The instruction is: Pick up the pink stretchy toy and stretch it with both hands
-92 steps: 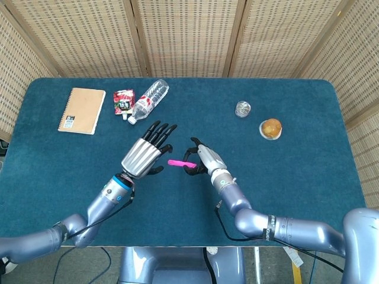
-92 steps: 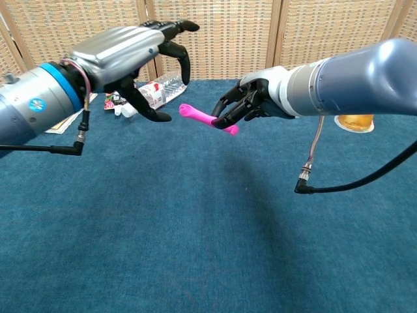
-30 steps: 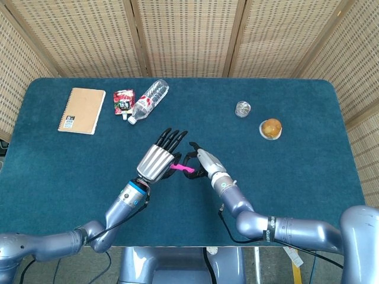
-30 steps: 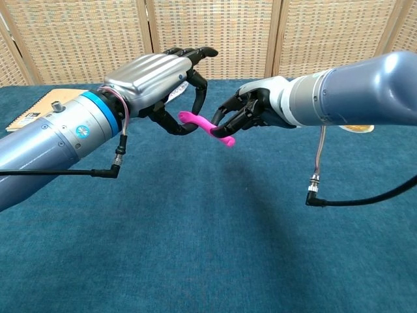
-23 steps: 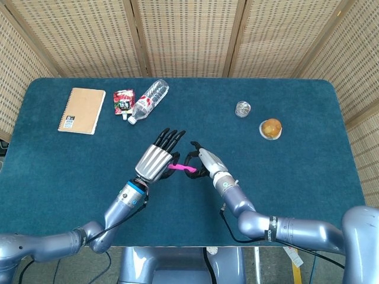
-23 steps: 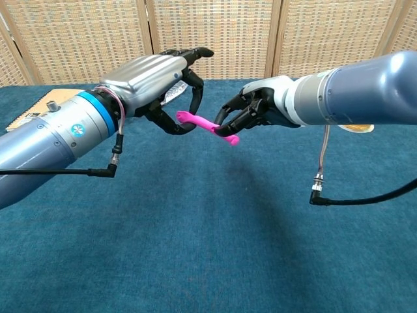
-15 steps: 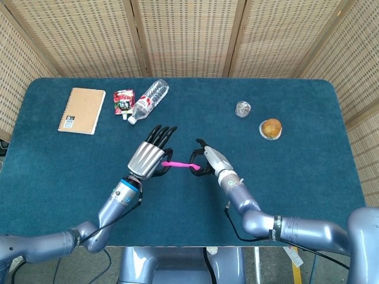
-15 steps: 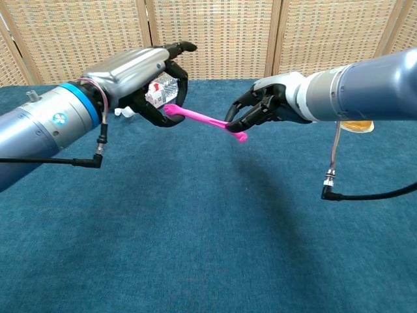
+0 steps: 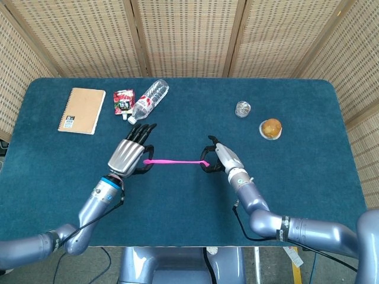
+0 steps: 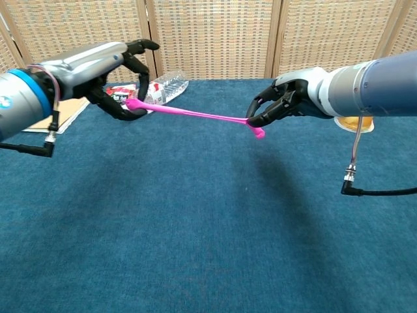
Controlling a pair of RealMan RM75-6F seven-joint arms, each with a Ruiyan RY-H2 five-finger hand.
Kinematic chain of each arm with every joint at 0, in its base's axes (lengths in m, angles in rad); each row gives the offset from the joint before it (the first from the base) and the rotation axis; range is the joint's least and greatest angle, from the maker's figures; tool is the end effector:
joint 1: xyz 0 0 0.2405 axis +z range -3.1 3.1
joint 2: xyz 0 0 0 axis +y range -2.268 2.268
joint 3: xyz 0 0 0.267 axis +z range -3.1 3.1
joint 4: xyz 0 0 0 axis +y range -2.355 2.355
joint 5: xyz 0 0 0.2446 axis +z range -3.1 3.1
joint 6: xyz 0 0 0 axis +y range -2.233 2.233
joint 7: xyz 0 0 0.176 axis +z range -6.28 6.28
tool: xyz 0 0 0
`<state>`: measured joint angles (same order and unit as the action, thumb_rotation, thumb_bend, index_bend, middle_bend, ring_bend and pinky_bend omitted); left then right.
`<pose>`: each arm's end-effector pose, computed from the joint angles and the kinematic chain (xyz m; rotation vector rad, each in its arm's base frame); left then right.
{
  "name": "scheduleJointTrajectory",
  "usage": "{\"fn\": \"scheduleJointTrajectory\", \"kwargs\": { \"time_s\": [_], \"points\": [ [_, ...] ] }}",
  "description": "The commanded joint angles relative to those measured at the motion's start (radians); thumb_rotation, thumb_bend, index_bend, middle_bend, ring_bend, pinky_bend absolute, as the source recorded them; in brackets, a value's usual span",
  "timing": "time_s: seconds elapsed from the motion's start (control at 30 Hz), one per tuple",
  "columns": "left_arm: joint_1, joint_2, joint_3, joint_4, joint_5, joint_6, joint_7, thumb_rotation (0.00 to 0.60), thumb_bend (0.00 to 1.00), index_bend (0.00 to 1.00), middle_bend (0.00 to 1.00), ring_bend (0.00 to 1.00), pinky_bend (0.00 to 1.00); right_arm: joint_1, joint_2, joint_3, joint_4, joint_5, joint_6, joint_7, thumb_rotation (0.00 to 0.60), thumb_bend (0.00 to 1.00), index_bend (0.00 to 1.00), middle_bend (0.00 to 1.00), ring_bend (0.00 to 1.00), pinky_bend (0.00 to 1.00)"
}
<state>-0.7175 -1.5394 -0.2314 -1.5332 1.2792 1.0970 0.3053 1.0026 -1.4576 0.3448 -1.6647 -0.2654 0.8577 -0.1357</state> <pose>-0.1061 0.3847 -0.0292 -1.8018 -0.8056 -1.1686 -0.0804 -0.4195 -0.0532 1.3902 -1.8548 0.9980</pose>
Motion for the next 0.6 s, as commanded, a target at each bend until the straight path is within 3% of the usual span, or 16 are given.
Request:
{"fn": "scheduleJointTrajectory", "kwargs": {
  "time_s": [0.03, 0.33, 0.6],
  "points": [
    [0.024, 0.046, 0.007, -0.030, -0.003, 0.010, -0.024, 0.600, 0.53, 0.87, 0.00, 0.00, 0.00, -0.004, 0.005, -0.003, 0.001, -0.002, 0.007, -0.002, 0.600, 0.58, 0.72, 0.05, 0.00, 0.00],
    [0.092, 0.188, 0.037, -0.067, 0.029, 0.052, -0.085, 0.600, 0.53, 0.87, 0.00, 0.00, 0.00, -0.030, 0.036, -0.014, 0.006, -0.014, 0.028, -0.005, 0.600, 0.58, 0.72, 0.05, 0.00, 0.00],
    [0.151, 0.304, 0.040, -0.036, 0.021, 0.086, -0.164, 0.600, 0.53, 0.87, 0.00, 0.00, 0.00, -0.072, 0.087, -0.023, 0.000, -0.039, 0.051, 0.000, 0.600, 0.58, 0.72, 0.05, 0.00, 0.00]
  ]
}}
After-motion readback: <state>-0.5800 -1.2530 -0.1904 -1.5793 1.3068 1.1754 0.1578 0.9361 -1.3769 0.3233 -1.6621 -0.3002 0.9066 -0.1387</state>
